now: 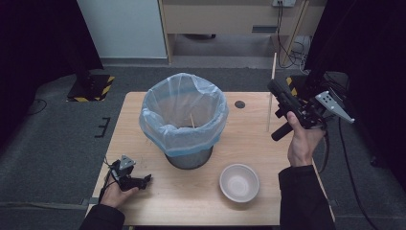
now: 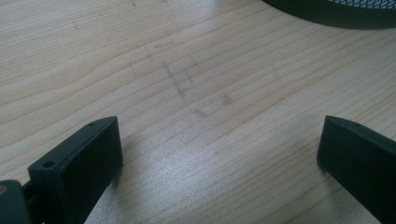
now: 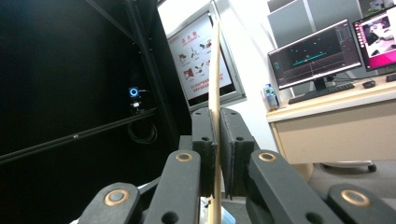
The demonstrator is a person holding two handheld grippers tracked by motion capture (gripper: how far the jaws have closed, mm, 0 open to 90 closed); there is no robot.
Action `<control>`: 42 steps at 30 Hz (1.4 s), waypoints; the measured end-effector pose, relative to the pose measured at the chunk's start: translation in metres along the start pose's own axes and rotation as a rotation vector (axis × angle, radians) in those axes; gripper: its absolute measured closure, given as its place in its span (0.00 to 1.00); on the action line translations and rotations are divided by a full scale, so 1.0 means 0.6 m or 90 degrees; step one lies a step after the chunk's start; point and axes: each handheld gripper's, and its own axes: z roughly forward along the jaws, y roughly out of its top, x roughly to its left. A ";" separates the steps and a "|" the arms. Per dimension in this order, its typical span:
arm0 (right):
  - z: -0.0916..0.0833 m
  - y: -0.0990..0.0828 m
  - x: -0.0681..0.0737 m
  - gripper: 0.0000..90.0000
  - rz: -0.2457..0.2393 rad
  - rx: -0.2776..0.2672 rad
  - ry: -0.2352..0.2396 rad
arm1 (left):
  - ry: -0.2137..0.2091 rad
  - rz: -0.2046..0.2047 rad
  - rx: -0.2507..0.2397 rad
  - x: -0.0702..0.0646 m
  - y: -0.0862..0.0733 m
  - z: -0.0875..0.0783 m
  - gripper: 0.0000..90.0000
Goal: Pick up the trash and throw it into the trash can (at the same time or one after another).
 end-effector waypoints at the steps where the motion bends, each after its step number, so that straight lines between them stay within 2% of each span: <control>1: 0.002 0.001 0.001 0.95 -0.001 -0.001 0.001 | 0.000 0.000 0.000 0.000 0.000 0.000 0.00; 8: 0.022 0.010 0.013 0.95 -0.005 -0.005 0.016 | 0.000 0.000 0.000 0.000 0.000 0.000 0.00; 26: 0.088 0.018 0.060 0.95 -0.014 -0.006 0.059 | -0.001 0.001 0.000 0.000 0.000 0.000 0.00; 42: 0.145 0.005 0.100 0.95 -0.017 0.005 0.094 | -0.001 0.001 -0.001 0.000 0.000 0.001 0.00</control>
